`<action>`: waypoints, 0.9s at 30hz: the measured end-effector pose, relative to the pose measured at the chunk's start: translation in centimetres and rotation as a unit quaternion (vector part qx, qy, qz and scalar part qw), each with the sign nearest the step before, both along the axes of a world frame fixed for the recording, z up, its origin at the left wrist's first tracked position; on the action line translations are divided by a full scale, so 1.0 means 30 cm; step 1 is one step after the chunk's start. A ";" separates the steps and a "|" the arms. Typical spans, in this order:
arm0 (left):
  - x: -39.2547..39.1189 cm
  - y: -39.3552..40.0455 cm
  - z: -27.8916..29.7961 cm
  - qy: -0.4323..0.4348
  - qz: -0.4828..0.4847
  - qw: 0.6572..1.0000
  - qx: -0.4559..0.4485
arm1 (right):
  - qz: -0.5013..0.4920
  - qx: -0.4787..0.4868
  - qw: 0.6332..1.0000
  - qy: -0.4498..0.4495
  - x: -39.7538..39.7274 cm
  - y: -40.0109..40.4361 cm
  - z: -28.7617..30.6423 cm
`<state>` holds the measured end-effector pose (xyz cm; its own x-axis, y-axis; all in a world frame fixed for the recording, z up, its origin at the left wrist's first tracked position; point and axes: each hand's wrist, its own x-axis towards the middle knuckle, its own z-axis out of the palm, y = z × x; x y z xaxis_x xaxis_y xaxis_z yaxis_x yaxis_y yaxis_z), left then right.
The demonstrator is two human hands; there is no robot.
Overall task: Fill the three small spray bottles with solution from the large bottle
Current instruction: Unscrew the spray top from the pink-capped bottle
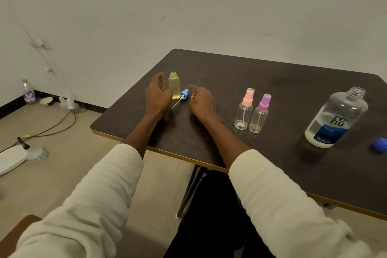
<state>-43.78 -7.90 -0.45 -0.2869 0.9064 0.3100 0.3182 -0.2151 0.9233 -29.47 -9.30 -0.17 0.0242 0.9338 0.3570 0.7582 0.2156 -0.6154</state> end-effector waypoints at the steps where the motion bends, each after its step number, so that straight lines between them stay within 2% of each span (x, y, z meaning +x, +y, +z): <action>1: 0.001 -0.009 0.006 0.008 0.022 1.000 0.014 | -0.004 0.007 1.000 0.001 0.004 -0.009 0.006; 5: 0.013 -0.069 0.023 0.086 0.103 0.982 0.135 | -0.013 0.047 0.998 0.030 -0.005 -0.051 0.016; 8: 0.033 -0.100 0.008 0.144 0.095 0.962 0.212 | 0.001 0.101 0.993 0.067 -0.003 -0.101 0.017; 11: 0.078 -0.145 0.005 0.110 0.090 0.962 0.234 | 0.008 0.157 0.984 0.086 0.038 -0.184 0.031; 14: 0.181 -0.234 0.005 0.042 0.061 0.963 0.257 | 0.001 0.255 0.962 0.098 0.117 -0.298 0.054; 18: 0.350 -0.343 0.002 -0.019 -0.031 0.962 0.270 | -0.053 0.358 0.922 0.137 0.253 -0.451 0.074; 20: 0.425 -0.374 0.001 -0.019 -0.081 0.958 0.276 | -0.104 0.361 0.911 0.170 0.331 -0.492 0.080; 22: 0.488 -0.391 0.003 -0.011 -0.114 0.955 0.273 | -0.147 0.325 0.912 0.203 0.401 -0.508 0.073; 27: 0.551 -0.339 -0.013 -0.045 -0.132 0.976 0.170 | -0.166 0.197 0.938 0.231 0.485 -0.516 0.016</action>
<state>-27.25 -18.06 -0.83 -0.0965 0.8017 0.5898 0.1314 -0.5772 0.8060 -14.91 -24.78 0.29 0.5279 0.6455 0.5520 0.4953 0.2941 -0.8174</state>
